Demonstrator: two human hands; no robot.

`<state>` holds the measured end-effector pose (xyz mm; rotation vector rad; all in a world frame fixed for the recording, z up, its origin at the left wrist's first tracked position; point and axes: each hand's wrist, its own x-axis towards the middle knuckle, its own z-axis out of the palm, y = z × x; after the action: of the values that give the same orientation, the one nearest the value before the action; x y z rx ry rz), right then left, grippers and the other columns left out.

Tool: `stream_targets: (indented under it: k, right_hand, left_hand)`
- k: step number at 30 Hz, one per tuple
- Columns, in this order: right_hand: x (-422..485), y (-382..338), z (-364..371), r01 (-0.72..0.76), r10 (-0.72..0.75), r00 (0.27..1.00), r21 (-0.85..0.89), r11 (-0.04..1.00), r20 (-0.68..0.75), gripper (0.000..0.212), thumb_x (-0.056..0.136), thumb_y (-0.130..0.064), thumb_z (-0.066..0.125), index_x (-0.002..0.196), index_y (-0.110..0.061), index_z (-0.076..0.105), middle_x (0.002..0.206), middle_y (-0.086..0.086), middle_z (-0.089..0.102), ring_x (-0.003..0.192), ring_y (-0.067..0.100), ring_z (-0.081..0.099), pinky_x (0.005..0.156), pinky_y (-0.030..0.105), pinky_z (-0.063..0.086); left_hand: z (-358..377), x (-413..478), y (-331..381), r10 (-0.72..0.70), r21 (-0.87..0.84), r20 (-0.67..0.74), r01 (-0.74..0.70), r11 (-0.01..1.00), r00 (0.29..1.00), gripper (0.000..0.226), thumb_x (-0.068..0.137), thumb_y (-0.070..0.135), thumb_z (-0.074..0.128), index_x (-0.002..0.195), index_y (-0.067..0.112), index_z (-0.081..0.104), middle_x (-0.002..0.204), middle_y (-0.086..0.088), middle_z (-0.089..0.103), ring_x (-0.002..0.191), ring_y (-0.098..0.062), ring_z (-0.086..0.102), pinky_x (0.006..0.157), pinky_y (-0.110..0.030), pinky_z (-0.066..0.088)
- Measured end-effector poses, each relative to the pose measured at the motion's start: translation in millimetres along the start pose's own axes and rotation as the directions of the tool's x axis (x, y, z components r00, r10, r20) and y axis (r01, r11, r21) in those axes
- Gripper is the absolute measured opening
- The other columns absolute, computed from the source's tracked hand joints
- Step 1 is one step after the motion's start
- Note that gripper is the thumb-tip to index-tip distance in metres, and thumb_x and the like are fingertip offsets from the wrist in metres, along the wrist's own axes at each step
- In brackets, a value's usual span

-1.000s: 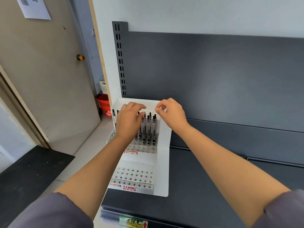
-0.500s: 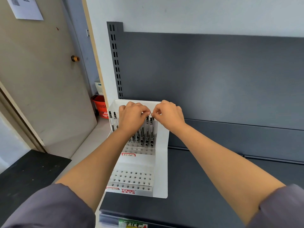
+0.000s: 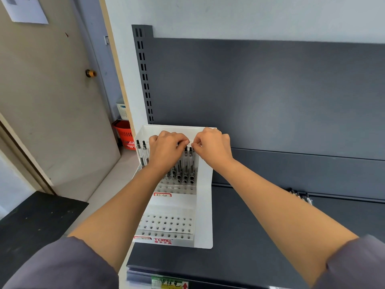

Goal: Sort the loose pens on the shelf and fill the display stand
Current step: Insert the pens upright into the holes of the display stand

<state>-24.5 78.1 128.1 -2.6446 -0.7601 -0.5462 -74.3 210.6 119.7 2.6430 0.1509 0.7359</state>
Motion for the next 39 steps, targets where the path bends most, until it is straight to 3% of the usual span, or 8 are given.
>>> stream_targets:
  k: [7, 12, 18, 23, 29, 35, 39]
  right_hand:
    - [-1, 3, -2, 0.008, -0.022, 0.995, 0.139, 0.990, 0.098, 0.020, 0.094, -0.028, 0.051, 0.097, -0.021, 0.069, 0.100, -0.002, 0.061, 0.097, 0.021, 0.053, 0.081, 0.036, 0.038]
    - [-5, 7, -4, 0.008, -0.025, 0.996, 0.188, 0.982, 0.089, 0.024, 0.097, -0.029, 0.046, 0.108, -0.022, 0.066, 0.104, -0.002, 0.062, 0.097, 0.020, 0.055, 0.086, 0.039, 0.042]
    - [-15, 33, -14, 0.003, -0.005, 1.000, 0.163, 0.987, 0.012, 0.026, 0.098, -0.030, 0.044, 0.106, -0.017, 0.065, 0.102, 0.003, 0.061, 0.091, 0.022, 0.056, 0.080, 0.040, 0.049]
    - [-38, 89, -22, -0.041, 0.034, 0.998, 0.148, 0.988, 0.047, 0.024, 0.098, -0.030, 0.046, 0.101, -0.014, 0.064, 0.097, 0.004, 0.059, 0.088, 0.025, 0.056, 0.075, 0.039, 0.049]
    - [-74, 182, -37, -0.108, 0.093, 0.988, 0.118, 0.987, 0.127, 0.020, 0.096, -0.029, 0.048, 0.106, -0.021, 0.064, 0.098, 0.000, 0.056, 0.094, 0.023, 0.054, 0.069, 0.030, 0.041]
    - [-107, 275, -43, -0.154, 0.120, 0.950, 0.097, 0.983, 0.288, 0.020, 0.097, -0.028, 0.047, 0.107, -0.022, 0.063, 0.106, 0.001, 0.059, 0.096, 0.024, 0.057, 0.077, 0.037, 0.050]
    - [-120, 309, -28, -0.230, 0.154, 0.880, 0.120, 0.966, 0.449, 0.019, 0.094, -0.023, 0.047, 0.104, -0.021, 0.064, 0.105, -0.001, 0.064, 0.098, 0.021, 0.058, 0.080, 0.037, 0.051]
  left_hand:
    - [-4, 0, -1, 0.017, -0.008, 0.039, -0.016, 1.000, 0.999, 0.024, 0.097, 0.029, 0.044, 0.099, 0.028, 0.068, 0.104, 0.010, 0.068, 0.109, -0.018, 0.047, 0.088, -0.036, 0.022]
    - [-8, 6, 5, 0.023, -0.054, -0.040, -0.025, 0.998, 0.999, 0.024, 0.097, 0.029, 0.044, 0.104, 0.028, 0.067, 0.108, 0.008, 0.067, 0.112, -0.017, 0.048, 0.093, -0.036, 0.024]
    - [5, 7, 35, 0.226, 0.045, -0.073, -0.223, 0.974, 0.971, 0.022, 0.096, 0.027, 0.048, 0.100, 0.024, 0.069, 0.103, 0.005, 0.068, 0.108, -0.019, 0.050, 0.094, -0.033, 0.026]
    - [38, 2, 79, 0.369, 0.090, -0.009, -0.367, 0.926, 0.929, 0.021, 0.095, 0.028, 0.047, 0.098, 0.024, 0.068, 0.099, 0.007, 0.067, 0.103, -0.018, 0.052, 0.087, -0.027, 0.023]
    - [103, -6, 144, 0.345, 0.035, 0.123, -0.351, 0.936, 0.931, 0.022, 0.096, 0.028, 0.045, 0.106, 0.024, 0.064, 0.100, 0.004, 0.066, 0.098, -0.021, 0.052, 0.080, -0.032, 0.033]
    - [171, -25, 203, 0.269, 0.020, 0.239, -0.282, 0.959, 0.933, 0.022, 0.096, 0.028, 0.045, 0.109, 0.023, 0.062, 0.101, 0.003, 0.065, 0.097, -0.022, 0.052, 0.080, -0.033, 0.034]
    - [205, -43, 214, 0.142, 0.042, 0.359, -0.168, 0.985, 0.922, 0.022, 0.095, 0.028, 0.046, 0.111, 0.023, 0.060, 0.103, 0.004, 0.065, 0.099, -0.022, 0.053, 0.081, -0.033, 0.037]
